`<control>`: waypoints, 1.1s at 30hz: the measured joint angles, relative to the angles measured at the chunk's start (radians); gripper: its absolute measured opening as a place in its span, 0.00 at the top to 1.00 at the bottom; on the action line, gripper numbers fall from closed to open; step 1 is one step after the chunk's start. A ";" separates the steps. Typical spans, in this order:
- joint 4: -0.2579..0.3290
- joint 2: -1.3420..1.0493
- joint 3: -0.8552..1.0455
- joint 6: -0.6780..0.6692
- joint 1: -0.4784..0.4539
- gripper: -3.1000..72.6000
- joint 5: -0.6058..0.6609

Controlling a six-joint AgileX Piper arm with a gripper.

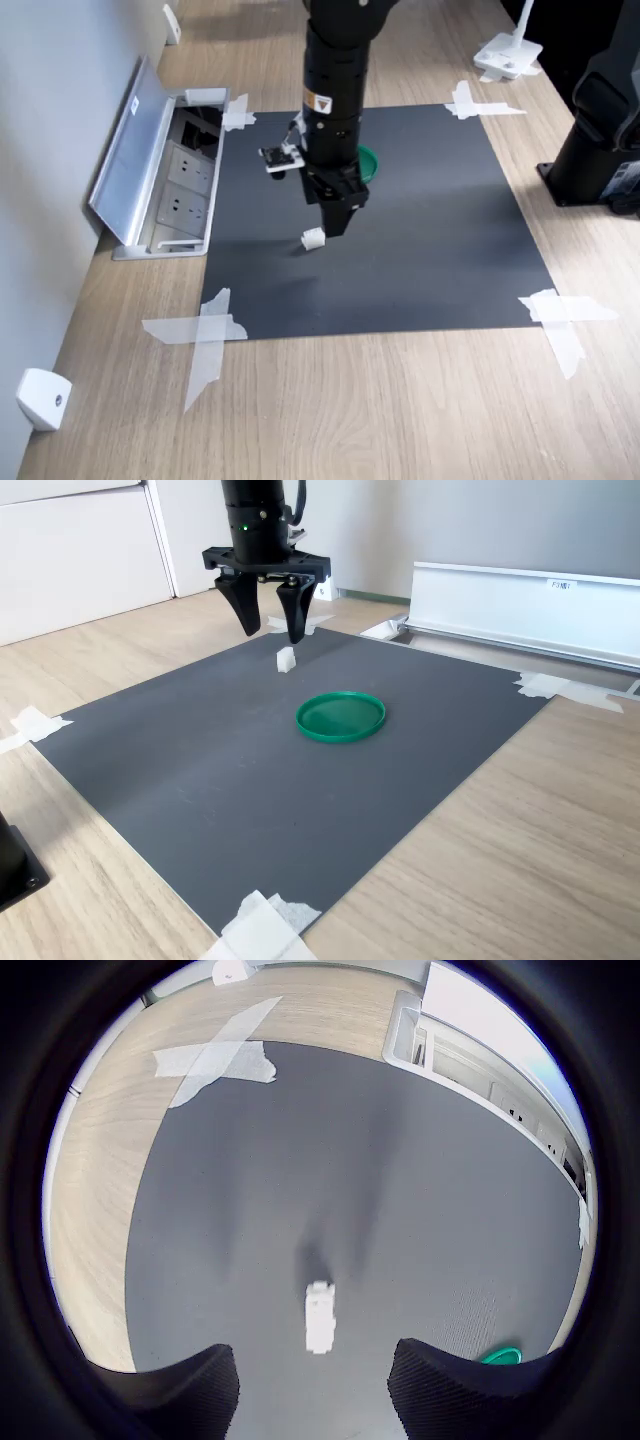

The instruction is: Grasp a white terminal and put it on the green lid.

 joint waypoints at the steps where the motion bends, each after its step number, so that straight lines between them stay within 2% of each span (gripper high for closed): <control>1: -0.001 0.013 -0.005 0.000 0.000 0.11 0.000; 12: -0.006 0.076 -0.012 0.000 0.000 0.11 -0.025; 15: -0.006 0.079 -0.012 -0.003 0.000 0.15 -0.032; 19: -0.006 0.083 -0.012 -0.008 0.000 0.28 -0.049; 29: 0.006 0.098 -0.012 -0.011 0.000 0.81 -0.050; 33: 0.006 0.098 -0.013 -0.010 0.000 0.85 -0.047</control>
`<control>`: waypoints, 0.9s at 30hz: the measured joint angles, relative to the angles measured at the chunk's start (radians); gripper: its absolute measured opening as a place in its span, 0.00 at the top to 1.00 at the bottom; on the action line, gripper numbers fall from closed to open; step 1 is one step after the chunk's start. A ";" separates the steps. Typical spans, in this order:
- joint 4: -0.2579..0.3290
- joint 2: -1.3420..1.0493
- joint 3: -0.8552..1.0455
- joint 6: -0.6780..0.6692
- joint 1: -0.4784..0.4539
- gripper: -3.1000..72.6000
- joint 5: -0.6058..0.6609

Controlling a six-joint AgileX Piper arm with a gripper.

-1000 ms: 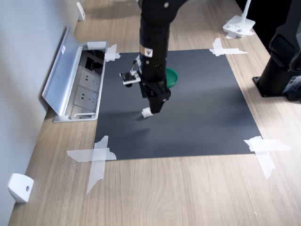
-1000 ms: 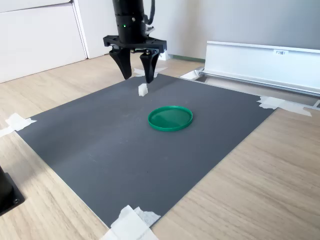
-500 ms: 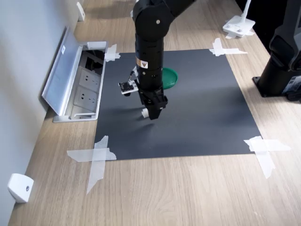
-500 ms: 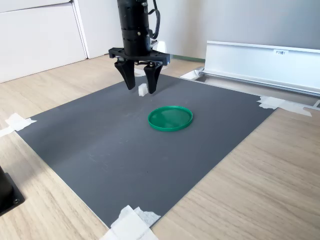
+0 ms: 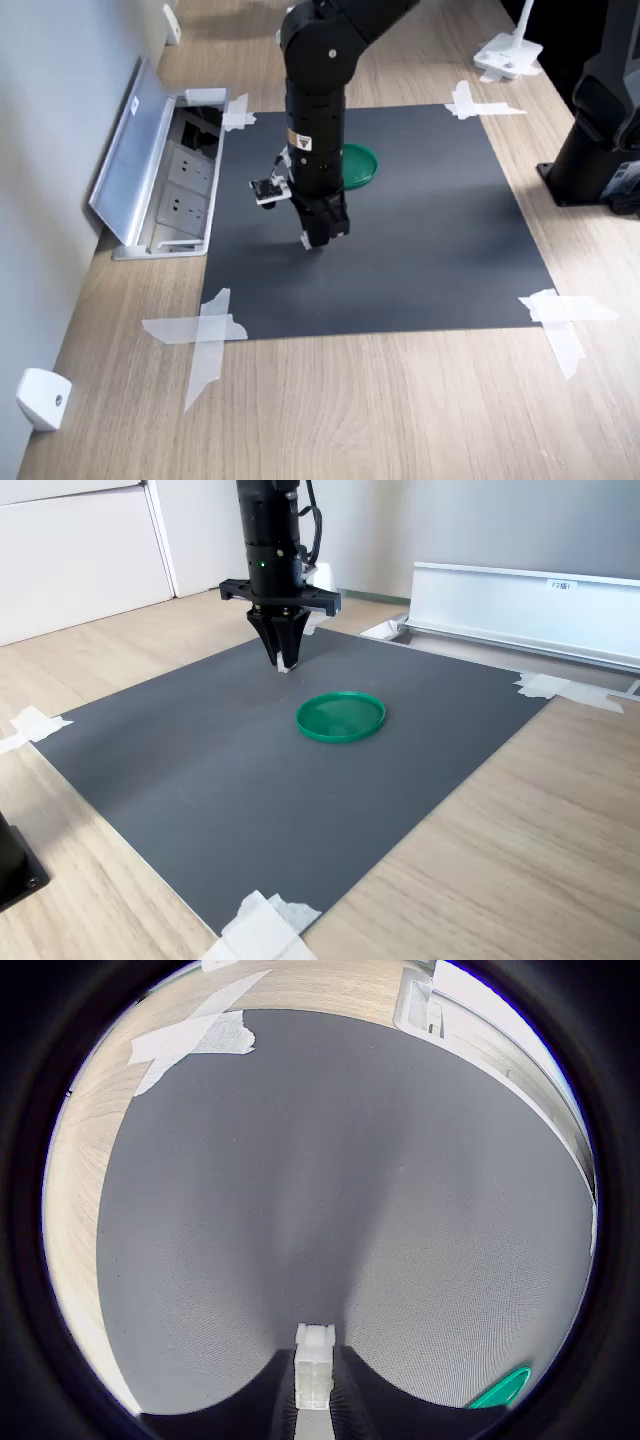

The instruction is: Grasp a white terminal and put it on the green lid.

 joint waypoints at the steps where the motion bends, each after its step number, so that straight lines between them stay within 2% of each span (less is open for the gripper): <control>1: 0.000 0.000 -0.001 -0.001 0.000 0.85 0.001; 10: -0.008 -0.084 0.008 -0.027 -0.027 0.85 0.069; 19: -0.016 -0.205 0.130 -0.115 -0.188 0.85 0.089; 27: -0.018 -0.223 0.221 -0.197 -0.335 0.85 0.027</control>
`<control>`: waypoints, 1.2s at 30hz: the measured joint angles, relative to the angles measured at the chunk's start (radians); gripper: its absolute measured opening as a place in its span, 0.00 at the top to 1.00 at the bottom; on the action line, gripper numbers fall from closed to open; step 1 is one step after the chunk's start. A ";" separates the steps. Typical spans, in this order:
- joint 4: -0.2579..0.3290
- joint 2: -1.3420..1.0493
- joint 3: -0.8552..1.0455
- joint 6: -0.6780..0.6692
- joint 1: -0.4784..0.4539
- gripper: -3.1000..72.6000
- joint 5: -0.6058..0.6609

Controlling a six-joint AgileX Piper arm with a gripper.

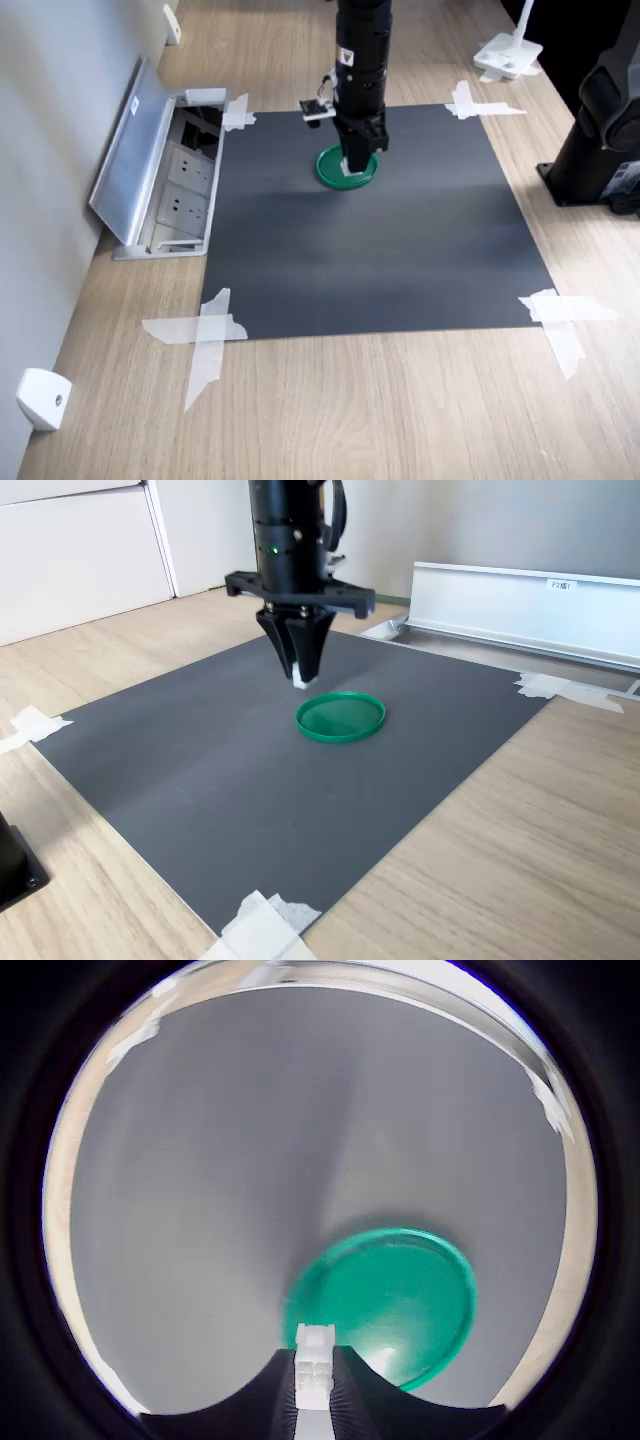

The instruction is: Grasp a white terminal and put it on the green lid.

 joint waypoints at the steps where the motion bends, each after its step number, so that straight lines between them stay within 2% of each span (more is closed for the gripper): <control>1: -0.001 0.000 0.001 -0.005 -0.013 0.85 -0.005; 16: -0.020 0.051 0.001 -0.006 -0.036 0.83 -0.052; 20: -0.023 0.054 0.004 -0.006 -0.036 0.73 -0.057; 27: -0.030 0.054 0.004 0.010 -0.036 0.42 -0.057; 29: -0.033 0.054 0.004 0.019 -0.036 0.36 -0.056; 32: -0.048 0.054 0.004 0.024 -0.036 0.32 -0.056; 36: -0.057 0.054 -0.006 0.054 -0.036 0.35 -0.056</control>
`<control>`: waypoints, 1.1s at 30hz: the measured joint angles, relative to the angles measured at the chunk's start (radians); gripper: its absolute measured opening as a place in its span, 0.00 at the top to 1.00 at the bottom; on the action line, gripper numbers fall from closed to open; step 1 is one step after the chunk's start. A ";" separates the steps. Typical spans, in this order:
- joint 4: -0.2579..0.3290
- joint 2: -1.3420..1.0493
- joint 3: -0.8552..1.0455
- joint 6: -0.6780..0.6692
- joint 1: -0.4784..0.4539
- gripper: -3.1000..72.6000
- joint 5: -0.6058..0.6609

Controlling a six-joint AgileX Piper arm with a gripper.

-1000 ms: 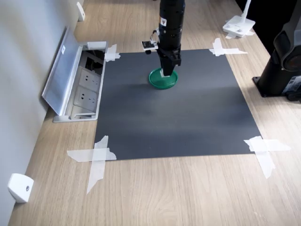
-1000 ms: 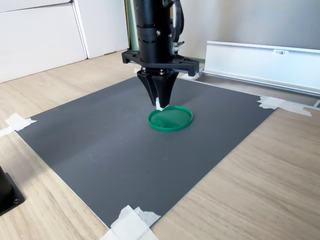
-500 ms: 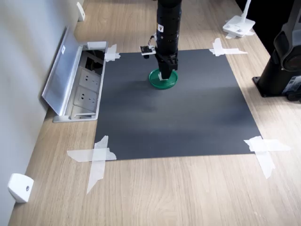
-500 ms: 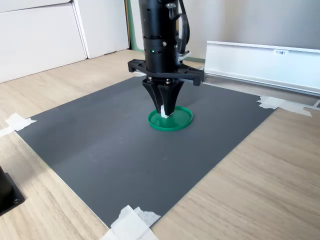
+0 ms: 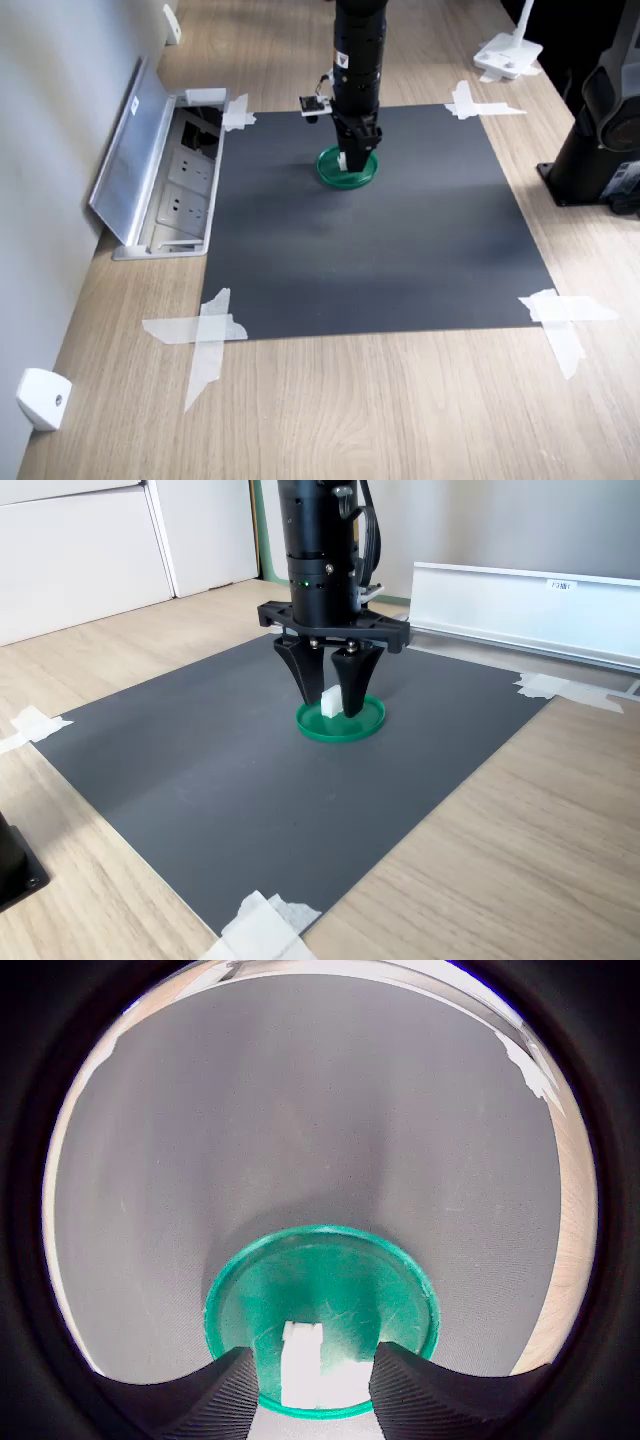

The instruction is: Grasp a white terminal and put it on the green lid.

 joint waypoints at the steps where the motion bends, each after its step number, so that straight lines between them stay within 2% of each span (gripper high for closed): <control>1: -0.005 -0.002 -0.009 0.010 0.000 0.39 0.000; 3: -0.010 -0.015 -0.028 0.029 0.000 0.48 0.000; 8: 0.001 -0.077 -0.071 0.050 -0.008 0.85 0.011; 10: 0.010 -0.111 -0.075 0.052 -0.010 0.92 0.019; 14: 0.041 -0.214 -0.062 0.028 -0.010 0.96 0.021; 17: 0.081 -0.337 -0.002 0.003 -0.010 0.97 -0.031; 21: 0.132 -0.535 0.161 -0.007 -0.010 0.97 -0.195; 28: 0.147 -0.948 0.532 -0.009 -0.010 0.97 -0.553; 33: 0.180 -1.195 0.705 -0.008 -0.010 0.97 -0.647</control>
